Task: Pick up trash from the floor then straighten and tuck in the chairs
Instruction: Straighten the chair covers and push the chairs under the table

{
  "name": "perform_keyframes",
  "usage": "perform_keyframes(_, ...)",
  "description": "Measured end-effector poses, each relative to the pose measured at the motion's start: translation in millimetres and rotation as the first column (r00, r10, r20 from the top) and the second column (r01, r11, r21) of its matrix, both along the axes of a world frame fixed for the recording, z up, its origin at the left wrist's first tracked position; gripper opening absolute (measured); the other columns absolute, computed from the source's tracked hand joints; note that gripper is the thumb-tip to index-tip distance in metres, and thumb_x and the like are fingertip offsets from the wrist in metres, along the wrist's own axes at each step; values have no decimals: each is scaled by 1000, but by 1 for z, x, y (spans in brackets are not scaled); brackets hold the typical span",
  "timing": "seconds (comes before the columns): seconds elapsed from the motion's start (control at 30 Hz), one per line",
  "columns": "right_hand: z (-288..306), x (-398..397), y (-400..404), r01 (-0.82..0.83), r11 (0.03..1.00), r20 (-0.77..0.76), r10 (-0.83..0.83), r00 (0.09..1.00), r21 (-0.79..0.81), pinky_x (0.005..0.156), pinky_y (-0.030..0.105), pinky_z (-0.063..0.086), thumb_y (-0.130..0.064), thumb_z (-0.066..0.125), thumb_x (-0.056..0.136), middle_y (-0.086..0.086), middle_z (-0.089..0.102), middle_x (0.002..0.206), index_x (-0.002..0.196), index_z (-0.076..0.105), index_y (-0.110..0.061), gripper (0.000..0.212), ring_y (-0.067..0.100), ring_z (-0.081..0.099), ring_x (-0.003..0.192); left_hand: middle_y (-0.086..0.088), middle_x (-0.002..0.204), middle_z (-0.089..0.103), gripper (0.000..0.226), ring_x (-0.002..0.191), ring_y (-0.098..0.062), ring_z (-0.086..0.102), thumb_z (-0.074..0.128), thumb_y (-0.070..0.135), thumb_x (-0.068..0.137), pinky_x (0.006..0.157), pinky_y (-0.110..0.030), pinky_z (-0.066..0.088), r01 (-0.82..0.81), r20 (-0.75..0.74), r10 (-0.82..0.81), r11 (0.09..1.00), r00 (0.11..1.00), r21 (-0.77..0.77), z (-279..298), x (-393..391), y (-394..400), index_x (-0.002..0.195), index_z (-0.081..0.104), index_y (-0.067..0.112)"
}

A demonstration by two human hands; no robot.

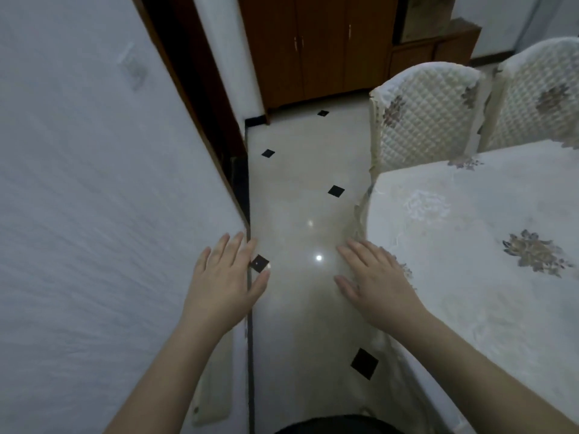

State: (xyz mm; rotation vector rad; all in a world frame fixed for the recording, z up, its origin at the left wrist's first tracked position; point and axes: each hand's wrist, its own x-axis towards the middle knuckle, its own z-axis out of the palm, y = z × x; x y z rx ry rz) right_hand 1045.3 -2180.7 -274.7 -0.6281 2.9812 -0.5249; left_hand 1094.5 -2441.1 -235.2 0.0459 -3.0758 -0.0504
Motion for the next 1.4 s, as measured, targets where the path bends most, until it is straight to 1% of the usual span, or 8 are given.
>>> perform_keyframes(0.23,2,-71,-47,-83,996,1,83,997,35,115,40,18,-59,12,87,0,33,152,147,30,-25,71,22,26,141,-3,153,35,68,142,-23,27,23,62,90,114,-48,23,-94,39,92,995,995,40,-13,-32,-38,145,37,24)
perform_keyframes(0.37,8,-122,-90,-101,993,-32,103,994,60,115,42,20,-58,15,91,1,34,152,146,31,-25,66,23,27,141,2,158,21,75,146,-17,14,11,67,86,117,-39,8,-112,17,111,990,994,83,-9,-77,-68,149,25,29)
perform_keyframes(0.53,29,-189,-149,-107,989,-74,115,991,101,116,39,14,-59,11,89,0,30,154,146,32,-26,69,22,21,144,3,159,17,76,146,-15,9,1,65,86,117,-38,4,-74,-53,82,987,995,140,16,-152,-109,151,19,30)
perform_keyframes(0.67,48,-234,-182,-64,989,-115,80,990,134,112,44,26,-57,21,91,5,43,147,139,44,-23,63,26,35,137,4,159,16,72,147,-16,9,2,64,88,117,-39,5,-7,-57,16,990,998,142,30,-212,-133,152,12,32)
perform_keyframes(0.83,72,-303,-187,-14,988,-183,42,982,151,112,45,25,-58,22,93,6,41,148,140,43,-22,63,26,34,138,4,158,21,66,146,-19,14,12,61,92,116,-41,8,92,-111,-84,993,990,70,53,-294,-144,152,15,32)
perform_keyframes(0.93,81,-352,-186,21,986,-175,8,985,164,113,43,23,-58,19,93,5,39,149,142,40,-23,64,24,33,139,6,160,9,65,147,-16,2,9,63,92,117,-39,0,141,-101,-133,987,986,76,60,-350,-135,151,1,36)
perform_keyframes(1.1,90,-449,-170,64,994,-177,-48,983,84,114,34,17,-66,3,85,-4,26,155,150,18,-31,75,16,25,141,6,161,3,66,147,-17,-4,5,65,90,119,-43,-2,208,-133,-207,978,969,-10,78,-460,-117,150,-2,37)
perform_keyframes(1.4,119,-599,-155,63,997,-121,-57,991,45,115,30,11,-59,21,94,-9,16,158,150,8,-36,61,12,15,144,9,161,4,62,147,-14,-3,12,62,94,119,-44,3,163,-33,-164,986,986,-25,102,-613,-104,150,2,37)
